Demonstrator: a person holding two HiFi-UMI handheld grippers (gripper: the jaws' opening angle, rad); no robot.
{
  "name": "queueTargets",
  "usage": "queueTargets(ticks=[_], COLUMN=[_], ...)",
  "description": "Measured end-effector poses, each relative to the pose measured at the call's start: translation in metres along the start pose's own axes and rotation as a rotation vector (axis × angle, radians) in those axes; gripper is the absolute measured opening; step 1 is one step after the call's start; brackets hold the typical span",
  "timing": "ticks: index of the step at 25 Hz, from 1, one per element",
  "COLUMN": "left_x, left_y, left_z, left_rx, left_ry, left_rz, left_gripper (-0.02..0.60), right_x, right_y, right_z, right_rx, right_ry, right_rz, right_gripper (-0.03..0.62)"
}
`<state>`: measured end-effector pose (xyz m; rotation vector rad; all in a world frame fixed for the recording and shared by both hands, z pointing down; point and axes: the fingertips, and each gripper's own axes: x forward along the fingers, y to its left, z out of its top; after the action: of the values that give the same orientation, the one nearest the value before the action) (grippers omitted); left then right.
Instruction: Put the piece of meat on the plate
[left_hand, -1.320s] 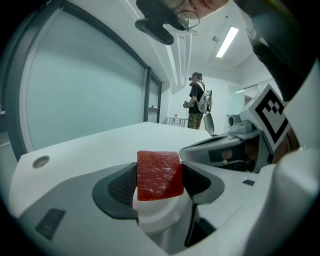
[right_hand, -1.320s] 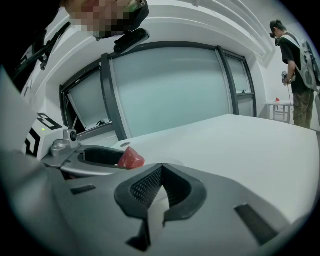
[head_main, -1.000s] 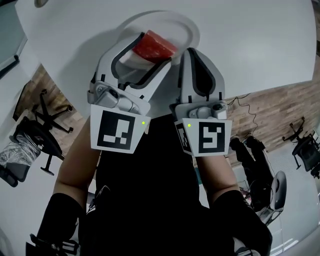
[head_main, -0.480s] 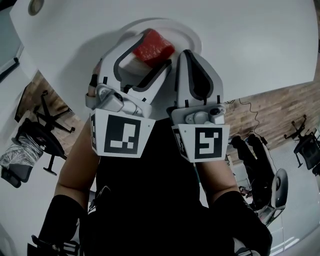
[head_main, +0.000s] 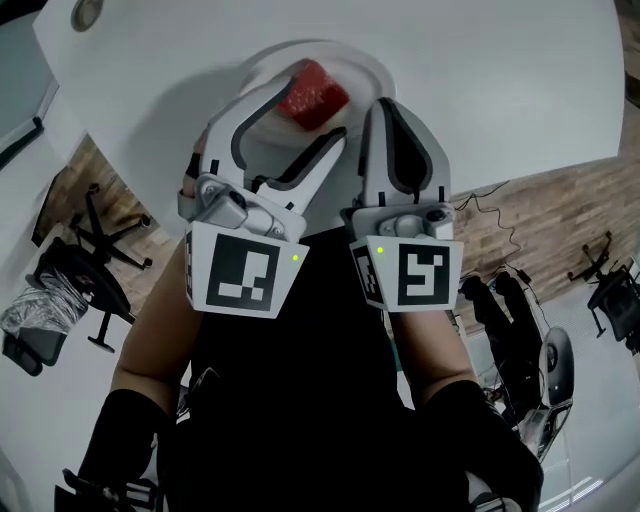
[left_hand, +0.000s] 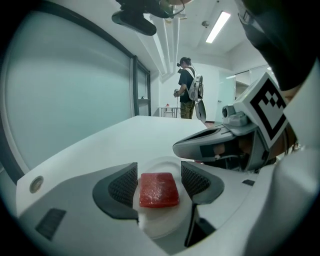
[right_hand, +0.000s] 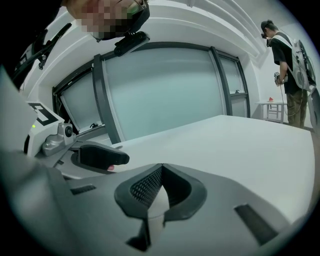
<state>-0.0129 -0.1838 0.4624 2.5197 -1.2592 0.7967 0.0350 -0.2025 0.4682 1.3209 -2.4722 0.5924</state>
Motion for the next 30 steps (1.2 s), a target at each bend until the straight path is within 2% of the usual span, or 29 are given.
queueTargets(ticks=[1, 2, 3, 7, 10, 12, 16, 20, 25, 30], left_x=[-0.005, -0.011, -0.017, -0.04, -0.057, -0.077, -0.124, -0.162, -0.2, -0.234], left_y=[0.001, 0.002, 0.003, 0.008, 0.012, 0.011, 0.006, 0.0, 0.001, -0.004], left_z=[0.005, 0.01, 0.014, 0.03, 0.046, 0.059, 0.085, 0.118, 0.144, 0.155], left_rx=[-0.001, -0.001, -0.003, -0.024, -0.02, -0.027, -0.124, -0.108, -0.192, -0.179], left_ry=[-0.019, -0.037, -0.055, -0.102, -0.147, -0.198, -0.296, -0.402, -0.507, -0.576], left_rz=[0.014, 0.033, 0.05, 0.098, 0.168, 0.194, 0.211, 0.235, 0.242, 0.253], left_gripper=[0.275, 0.217, 0.188, 0.113, 0.005, 0.004, 0.005, 0.003, 0.004, 0.005], right_x=[-0.003, -0.005, -0.008, -0.019, -0.031, -0.046, -0.078, -0.103, -0.128, -0.156], right_y=[0.002, 0.004, 0.008, 0.025, 0.035, 0.048, 0.083, 0.106, 0.125, 0.143], right_z=[0.004, 0.008, 0.012, 0.036, 0.055, 0.072, 0.099, 0.126, 0.155, 0.169], right_rx=[-0.004, -0.009, -0.013, -0.025, -0.046, -0.06, -0.086, -0.153, -0.238, -0.281], right_ry=[-0.006, -0.012, -0.02, -0.057, -0.097, -0.139, -0.198, -0.264, -0.324, -0.377], right_rz=[0.001, 0.002, 0.003, 0.018, 0.046, 0.071, 0.122, 0.139, 0.142, 0.136], right_gripper=[0.003, 0.003, 0.003, 0.003, 0.003, 0.003, 0.003, 0.003, 0.002, 0.002])
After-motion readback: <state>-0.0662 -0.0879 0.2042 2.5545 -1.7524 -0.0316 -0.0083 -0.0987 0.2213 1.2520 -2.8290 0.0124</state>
